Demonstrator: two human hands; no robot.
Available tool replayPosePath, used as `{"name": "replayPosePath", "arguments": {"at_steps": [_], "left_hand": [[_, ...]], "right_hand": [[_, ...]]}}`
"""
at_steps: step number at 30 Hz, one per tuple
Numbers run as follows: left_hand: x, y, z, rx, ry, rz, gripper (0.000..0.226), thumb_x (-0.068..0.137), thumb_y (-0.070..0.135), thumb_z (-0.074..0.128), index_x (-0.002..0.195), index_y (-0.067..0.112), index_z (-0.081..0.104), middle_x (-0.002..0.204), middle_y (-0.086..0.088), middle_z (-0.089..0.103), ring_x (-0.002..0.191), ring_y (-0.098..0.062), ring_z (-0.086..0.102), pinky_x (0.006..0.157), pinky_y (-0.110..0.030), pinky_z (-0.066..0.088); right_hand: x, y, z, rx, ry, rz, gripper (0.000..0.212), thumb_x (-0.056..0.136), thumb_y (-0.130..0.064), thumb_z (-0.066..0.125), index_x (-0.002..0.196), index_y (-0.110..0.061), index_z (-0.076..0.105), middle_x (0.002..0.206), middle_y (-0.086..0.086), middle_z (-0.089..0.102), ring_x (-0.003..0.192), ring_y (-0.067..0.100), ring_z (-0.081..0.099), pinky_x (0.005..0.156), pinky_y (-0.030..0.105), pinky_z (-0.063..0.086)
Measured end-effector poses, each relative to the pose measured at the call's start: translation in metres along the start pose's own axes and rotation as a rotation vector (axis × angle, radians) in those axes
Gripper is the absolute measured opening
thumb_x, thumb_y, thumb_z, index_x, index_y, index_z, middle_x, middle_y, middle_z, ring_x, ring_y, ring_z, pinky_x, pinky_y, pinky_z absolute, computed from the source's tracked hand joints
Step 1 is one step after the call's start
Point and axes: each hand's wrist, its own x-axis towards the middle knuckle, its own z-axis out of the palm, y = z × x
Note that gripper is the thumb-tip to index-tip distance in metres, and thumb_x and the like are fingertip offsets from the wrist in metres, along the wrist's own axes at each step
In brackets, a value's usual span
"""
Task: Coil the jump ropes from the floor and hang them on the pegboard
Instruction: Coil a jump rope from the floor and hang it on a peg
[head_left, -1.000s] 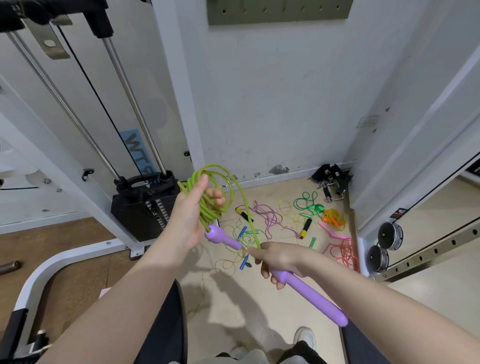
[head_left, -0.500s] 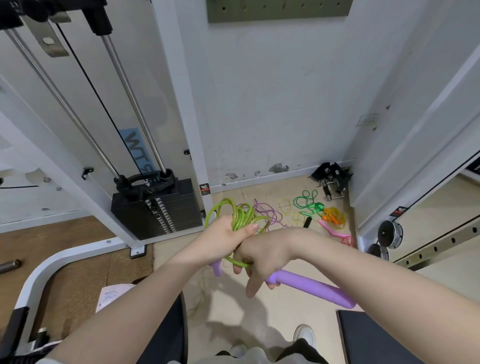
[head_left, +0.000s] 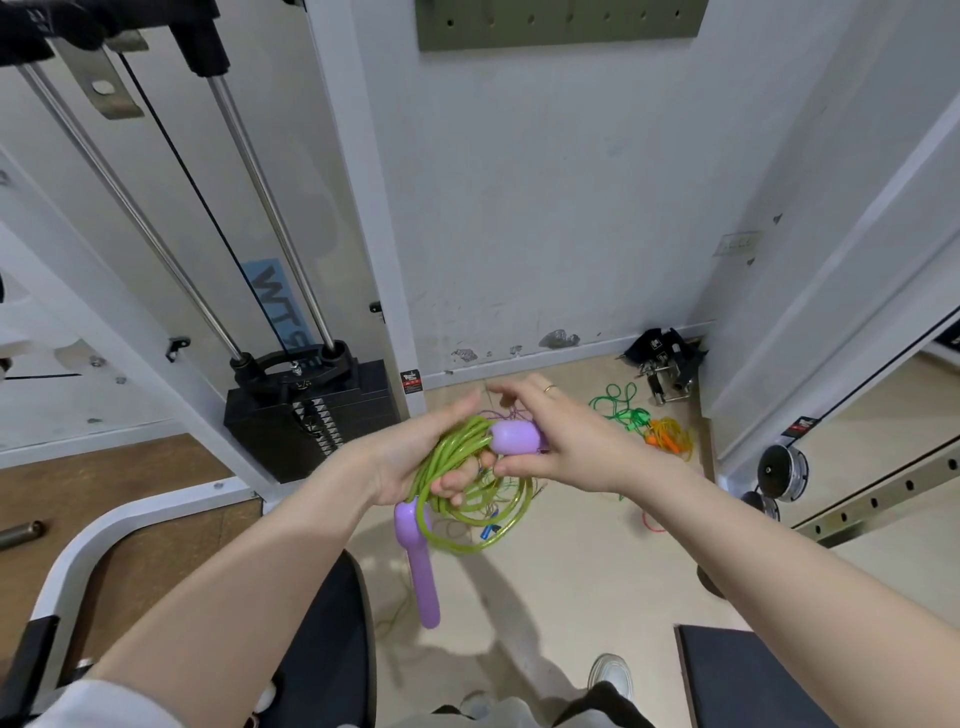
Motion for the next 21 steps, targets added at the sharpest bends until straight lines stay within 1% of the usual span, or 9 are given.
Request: {"name": "replayPosePath", "arguments": {"at_steps": [2, 4, 7, 10, 13, 15, 17, 19, 21], "left_hand": [[0.0, 0.002, -0.002, -0.044, -0.13, -0.004, 0.072, 0.042, 0.065, 0.081, 0.074, 0.005, 0.058, 0.034, 0.0, 0.04, 0.028, -0.008, 0.032, 0.048, -0.022, 0.045], [0.001, 0.005, 0.0, -0.059, -0.23, 0.013, 0.049, 0.045, 0.052, 0.087, 0.067, 0.013, 0.066, 0.034, 0.002, 0.04, 0.027, -0.005, 0.032, 0.047, -0.02, 0.044], [-0.001, 0.01, 0.005, -0.041, -0.263, -0.011, 0.038, 0.045, 0.046, 0.088, 0.06, 0.017, 0.069, 0.032, 0.005, 0.039, 0.026, -0.003, 0.032, 0.046, -0.018, 0.042], [0.001, 0.016, 0.014, -0.102, -0.116, -0.05, 0.039, 0.048, 0.045, 0.086, 0.058, 0.013, 0.064, 0.031, 0.006, 0.034, 0.025, -0.003, 0.029, 0.044, -0.017, 0.044], [0.006, 0.025, 0.025, -0.121, 0.093, -0.028, 0.036, 0.066, 0.044, 0.061, 0.067, 0.009, 0.05, 0.034, 0.006, 0.032, 0.026, -0.004, 0.027, 0.043, -0.017, 0.042], [0.007, 0.028, 0.025, -0.071, 0.19, 0.051, 0.033, 0.069, 0.039, 0.06, 0.069, 0.006, 0.055, 0.038, 0.004, 0.037, 0.029, -0.005, 0.032, 0.044, -0.018, 0.04], [0.005, 0.027, 0.019, 0.083, 0.251, 0.161, 0.022, 0.07, 0.028, 0.073, 0.072, 0.007, 0.066, 0.052, -0.004, 0.053, 0.038, -0.008, 0.044, 0.047, -0.018, 0.041], [-0.002, 0.028, 0.016, 0.263, 0.271, 0.257, 0.004, 0.077, 0.012, 0.072, 0.075, 0.016, 0.071, 0.066, -0.005, 0.065, 0.043, -0.008, 0.055, 0.044, -0.014, 0.043], [-0.006, 0.026, 0.013, 0.285, 0.235, 0.332, 0.02, 0.079, 0.005, 0.067, 0.072, 0.023, 0.072, 0.066, 0.002, 0.069, 0.047, -0.012, 0.062, 0.04, -0.016, 0.044]], "right_hand": [[0.003, 0.002, 0.0, 0.027, 0.008, -0.016, 0.09, 0.07, -0.037, 0.078, 0.144, -0.024, 0.028, 0.134, -0.01, 0.031, 0.112, -0.003, 0.035, 0.099, 0.017, 0.031], [0.006, 0.002, -0.002, 0.022, -0.034, -0.018, 0.09, 0.069, -0.03, 0.08, 0.143, -0.027, 0.03, 0.136, -0.014, 0.035, 0.122, -0.001, 0.031, 0.104, 0.016, 0.025], [0.005, 0.004, -0.005, 0.2, -0.149, 0.078, 0.067, 0.07, -0.021, 0.078, 0.129, -0.03, 0.049, 0.121, -0.008, 0.059, 0.109, 0.007, 0.053, 0.094, 0.024, 0.044], [0.002, 0.003, -0.003, 0.365, -0.058, 0.125, 0.021, 0.07, -0.013, 0.069, 0.083, -0.025, 0.059, 0.078, -0.008, 0.062, 0.07, 0.001, 0.055, 0.068, 0.022, 0.047], [0.001, 0.001, -0.003, 0.553, 0.051, 0.16, 0.024, 0.079, 0.002, 0.062, 0.071, -0.02, 0.054, 0.064, -0.015, 0.055, 0.058, -0.006, 0.048, 0.062, 0.012, 0.041], [-0.003, -0.002, -0.006, 0.6, 0.071, 0.188, 0.022, 0.085, 0.003, 0.058, 0.074, -0.015, 0.052, 0.051, -0.018, 0.053, 0.045, -0.006, 0.046, 0.045, 0.008, 0.036], [-0.006, -0.003, -0.007, 0.601, 0.115, 0.21, 0.013, 0.086, 0.003, 0.054, 0.079, -0.008, 0.055, 0.052, -0.014, 0.054, 0.037, -0.002, 0.043, 0.033, 0.009, 0.03], [-0.006, -0.002, -0.006, 0.611, 0.196, 0.23, 0.004, 0.083, -0.002, 0.056, 0.081, 0.0, 0.059, 0.067, -0.001, 0.056, 0.033, 0.002, 0.041, 0.03, 0.01, 0.025], [-0.003, -0.001, -0.005, 0.672, 0.3, 0.269, 0.009, 0.078, -0.007, 0.058, 0.081, 0.001, 0.06, 0.072, 0.007, 0.053, 0.034, 0.004, 0.038, 0.03, 0.013, 0.023]]}}
